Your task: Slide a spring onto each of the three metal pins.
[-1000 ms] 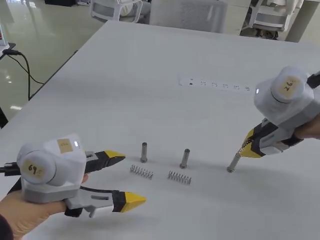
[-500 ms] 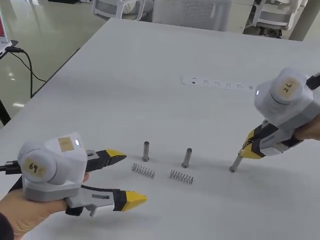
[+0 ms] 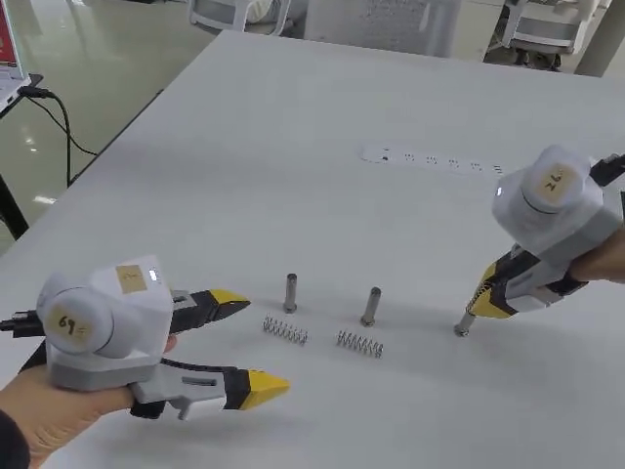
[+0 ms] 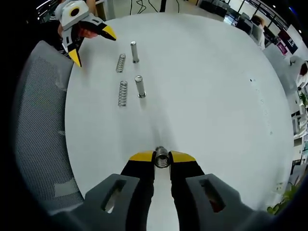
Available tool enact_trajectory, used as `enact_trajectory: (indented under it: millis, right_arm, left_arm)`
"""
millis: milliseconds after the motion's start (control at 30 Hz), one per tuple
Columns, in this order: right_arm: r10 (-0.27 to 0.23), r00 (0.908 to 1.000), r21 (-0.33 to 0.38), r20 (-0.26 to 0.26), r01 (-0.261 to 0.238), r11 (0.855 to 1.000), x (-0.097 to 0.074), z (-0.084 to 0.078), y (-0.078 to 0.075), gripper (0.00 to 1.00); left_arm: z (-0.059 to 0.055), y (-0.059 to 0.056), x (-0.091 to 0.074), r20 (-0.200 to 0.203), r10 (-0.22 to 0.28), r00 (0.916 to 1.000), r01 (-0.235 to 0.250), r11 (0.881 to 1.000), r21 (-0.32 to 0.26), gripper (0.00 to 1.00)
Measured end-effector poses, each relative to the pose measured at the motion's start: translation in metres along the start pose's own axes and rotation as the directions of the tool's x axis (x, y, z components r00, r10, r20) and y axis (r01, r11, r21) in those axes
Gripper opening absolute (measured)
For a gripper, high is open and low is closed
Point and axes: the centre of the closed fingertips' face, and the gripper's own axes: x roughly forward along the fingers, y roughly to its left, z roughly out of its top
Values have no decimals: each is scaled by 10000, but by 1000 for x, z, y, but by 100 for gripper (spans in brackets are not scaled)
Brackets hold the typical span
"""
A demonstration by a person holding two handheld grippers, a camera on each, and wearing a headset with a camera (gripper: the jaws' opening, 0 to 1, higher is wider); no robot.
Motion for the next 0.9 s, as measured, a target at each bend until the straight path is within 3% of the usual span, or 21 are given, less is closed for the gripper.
enact_trajectory:
  millis: [600, 900]
  right_arm:
    - [65, 9991, 200, -411, -57, 9998, 24, -17, 5, 13]
    - [93, 9993, 434, -372, -77, 9990, 30, -21, 3, 13]
  left_arm:
    - [2, 1, -1, -19, 31, 10000, -31, 10000, -1, 59]
    - [1, 1, -2, -36, 53, 10000, -53, 10000, -15, 59]
